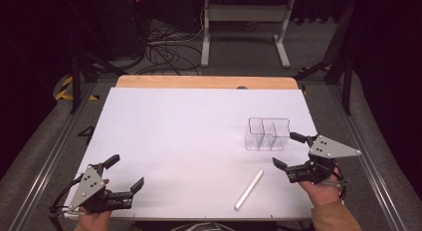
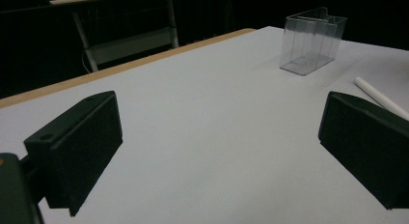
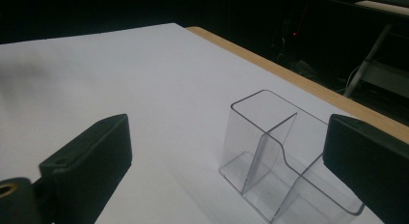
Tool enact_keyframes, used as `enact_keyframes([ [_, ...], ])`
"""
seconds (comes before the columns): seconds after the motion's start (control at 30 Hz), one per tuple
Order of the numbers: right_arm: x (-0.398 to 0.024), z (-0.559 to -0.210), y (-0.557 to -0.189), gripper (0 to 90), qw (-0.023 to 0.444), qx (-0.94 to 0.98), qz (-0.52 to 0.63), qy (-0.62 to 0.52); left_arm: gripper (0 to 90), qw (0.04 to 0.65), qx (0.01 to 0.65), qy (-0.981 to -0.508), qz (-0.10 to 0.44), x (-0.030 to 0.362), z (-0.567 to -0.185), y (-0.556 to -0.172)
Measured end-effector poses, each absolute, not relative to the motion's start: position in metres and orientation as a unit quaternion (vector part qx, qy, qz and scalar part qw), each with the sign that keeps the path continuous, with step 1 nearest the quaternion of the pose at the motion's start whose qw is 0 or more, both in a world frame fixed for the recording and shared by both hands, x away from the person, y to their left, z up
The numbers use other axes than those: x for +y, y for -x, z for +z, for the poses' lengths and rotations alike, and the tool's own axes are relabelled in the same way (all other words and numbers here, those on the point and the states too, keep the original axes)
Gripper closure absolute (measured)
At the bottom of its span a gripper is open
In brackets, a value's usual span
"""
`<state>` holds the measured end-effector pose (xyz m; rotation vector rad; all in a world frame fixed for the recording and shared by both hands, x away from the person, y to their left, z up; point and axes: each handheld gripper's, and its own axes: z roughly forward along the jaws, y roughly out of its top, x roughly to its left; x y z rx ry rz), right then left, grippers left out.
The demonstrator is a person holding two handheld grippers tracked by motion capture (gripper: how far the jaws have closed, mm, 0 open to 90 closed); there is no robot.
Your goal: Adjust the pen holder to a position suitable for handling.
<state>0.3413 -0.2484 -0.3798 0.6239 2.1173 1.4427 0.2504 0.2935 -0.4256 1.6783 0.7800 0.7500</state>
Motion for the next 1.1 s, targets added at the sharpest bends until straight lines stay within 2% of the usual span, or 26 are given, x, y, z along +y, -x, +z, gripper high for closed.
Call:
enact_keyframes([
  [0.2, -0.250, -0.373, -0.343, 10.6, 0.247, 0.788, 0.519, -0.222, 2.5, 0.542, 0.328, -0.706, 0.316, 0.293, -0.426, -0.250],
  [0.3, -0.249, -0.368, -0.347, 17.0, 0.239, 0.810, 0.493, -0.207, 2.5, 0.540, 0.330, -0.707, 0.316, 0.293, -0.426, -0.250],
  [0.73, -0.238, -0.352, -0.371, 26.0, 0.208, 0.867, 0.417, -0.178, 2.5, 0.540, 0.335, -0.703, 0.318, 0.296, -0.426, -0.247],
  [1.1, -0.226, -0.353, -0.393, 30.7, 0.199, 0.896, 0.364, -0.159, 2.6, 0.540, 0.335, -0.705, 0.314, 0.295, -0.426, -0.249],
])
